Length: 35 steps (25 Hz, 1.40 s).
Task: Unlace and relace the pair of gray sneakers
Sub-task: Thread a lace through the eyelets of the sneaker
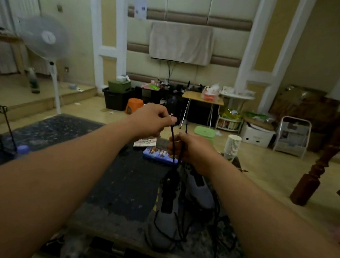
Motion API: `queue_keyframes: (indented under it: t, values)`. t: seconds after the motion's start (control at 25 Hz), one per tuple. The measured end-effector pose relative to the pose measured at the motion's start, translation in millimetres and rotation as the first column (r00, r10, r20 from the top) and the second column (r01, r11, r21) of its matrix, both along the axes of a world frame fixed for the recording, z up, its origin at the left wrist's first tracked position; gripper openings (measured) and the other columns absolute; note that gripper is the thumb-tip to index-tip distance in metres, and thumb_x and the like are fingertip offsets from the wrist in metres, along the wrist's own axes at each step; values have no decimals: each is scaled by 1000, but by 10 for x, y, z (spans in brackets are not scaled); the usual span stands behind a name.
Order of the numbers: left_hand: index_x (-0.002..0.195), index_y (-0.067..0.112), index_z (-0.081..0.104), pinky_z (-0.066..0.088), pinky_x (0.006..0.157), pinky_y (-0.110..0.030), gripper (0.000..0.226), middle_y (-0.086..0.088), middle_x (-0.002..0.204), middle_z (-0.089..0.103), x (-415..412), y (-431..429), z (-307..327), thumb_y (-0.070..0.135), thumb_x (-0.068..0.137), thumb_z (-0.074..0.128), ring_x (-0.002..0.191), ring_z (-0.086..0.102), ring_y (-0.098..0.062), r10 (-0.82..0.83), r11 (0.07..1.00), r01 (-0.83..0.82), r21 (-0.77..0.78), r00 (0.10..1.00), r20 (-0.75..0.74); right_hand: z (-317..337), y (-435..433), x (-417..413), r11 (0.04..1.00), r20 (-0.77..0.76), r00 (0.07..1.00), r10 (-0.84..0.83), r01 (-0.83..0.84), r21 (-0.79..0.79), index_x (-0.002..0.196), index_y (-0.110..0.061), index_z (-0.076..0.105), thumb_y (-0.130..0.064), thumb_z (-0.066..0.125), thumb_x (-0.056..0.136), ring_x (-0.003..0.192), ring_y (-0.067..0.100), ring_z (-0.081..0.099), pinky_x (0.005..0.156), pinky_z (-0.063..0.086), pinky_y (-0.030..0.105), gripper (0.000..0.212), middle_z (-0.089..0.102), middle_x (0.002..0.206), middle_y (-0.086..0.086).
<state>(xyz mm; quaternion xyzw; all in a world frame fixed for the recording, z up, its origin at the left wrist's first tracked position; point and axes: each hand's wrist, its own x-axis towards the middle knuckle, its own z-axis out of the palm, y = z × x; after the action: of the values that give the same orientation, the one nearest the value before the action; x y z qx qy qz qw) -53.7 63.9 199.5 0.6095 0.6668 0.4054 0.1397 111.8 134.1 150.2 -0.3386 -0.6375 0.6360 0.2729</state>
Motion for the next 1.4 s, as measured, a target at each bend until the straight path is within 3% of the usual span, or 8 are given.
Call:
queue_keyframes:
  t: [0.36, 0.52, 0.68, 0.88, 1.08, 1.2, 1.28, 1.4]
  values:
    - [93, 15, 72, 59, 66, -30, 16, -3, 80, 73, 249, 106, 170, 31, 94, 76, 71, 68, -16, -41, 998, 40, 38, 999, 17, 340, 15, 177, 960, 243, 970, 26, -92, 266, 121, -15, 71, -37, 45, 110, 73, 6, 64, 63, 42, 24, 36, 76, 106, 1]
    - [94, 11, 74, 53, 60, -24, 23, -6, 79, 73, 277, 205, 184, 34, 95, 74, 62, 62, -9, -64, 997, 58, 56, 993, 104, 183, 104, 182, 961, 161, 984, 72, -112, 254, 109, -10, 69, -31, 43, 112, 64, 8, 58, 53, 41, 19, 33, 75, 93, 2]
    - [122, 11, 65, 50, 70, -25, 24, -14, 108, 70, 168, 139, -660, 26, 107, 53, 77, 59, -16, 24, 999, -41, 29, 894, 447, 32, 318, 198, 984, 25, 1000, -15, 10, 177, 96, -13, 67, -28, 43, 112, 62, 10, 59, 57, 41, 23, 32, 73, 82, 1]
    - [144, 17, 58, 43, 90, -22, 43, -3, 135, 59, 150, 18, -2152, 26, 102, 64, 112, 59, -18, -110, 912, 70, -403, 991, -77, -80, 564, 272, 990, 6, 998, -61, 60, 129, 92, -14, 64, -29, 40, 112, 58, 8, 57, 53, 43, 20, 35, 71, 75, -2]
    - [105, 22, 69, 43, 75, -28, 10, 2, 99, 61, 142, 303, -2277, 29, 98, 69, 96, 64, -23, -108, 941, 38, -335, 975, -194, -231, 773, 254, 992, -58, 992, -115, 117, 46, 102, -14, 68, -33, 41, 111, 64, 12, 60, 58, 47, 25, 34, 71, 86, 2]
    - [84, 21, 60, 49, 71, -32, 15, 0, 83, 64, 75, 331, -2398, 21, 95, 70, 80, 62, -20, -24, 951, 7, -310, 998, -51, -894, 821, 215, 902, 289, 893, -345, 231, 364, 107, -12, 71, -37, 47, 105, 90, 33, 68, 76, 55, 41, 36, 69, 97, 11]
    - [81, 23, 59, 52, 74, -39, 19, -3, 80, 66, 59, 296, -2440, 18, 96, 70, 75, 60, -18, 14, 954, 1, -301, 999, 47, -1653, 527, 160, 843, 516, 791, -329, -1, 538, 108, -9, 73, -30, 46, 106, 104, 37, 66, 85, 50, 40, 34, 71, 106, 16]
    - [85, 25, 55, 56, 80, -46, 20, -7, 88, 70, 76, 268, -2421, 17, 101, 63, 81, 66, -27, -6, 960, 36, -278, 994, 109, -2260, -13, 47, 882, 495, 843, -210, -56, 469, 128, -18, 70, -32, 44, 110, 111, 32, 62, 90, 48, 39, 34, 68, 118, 12]
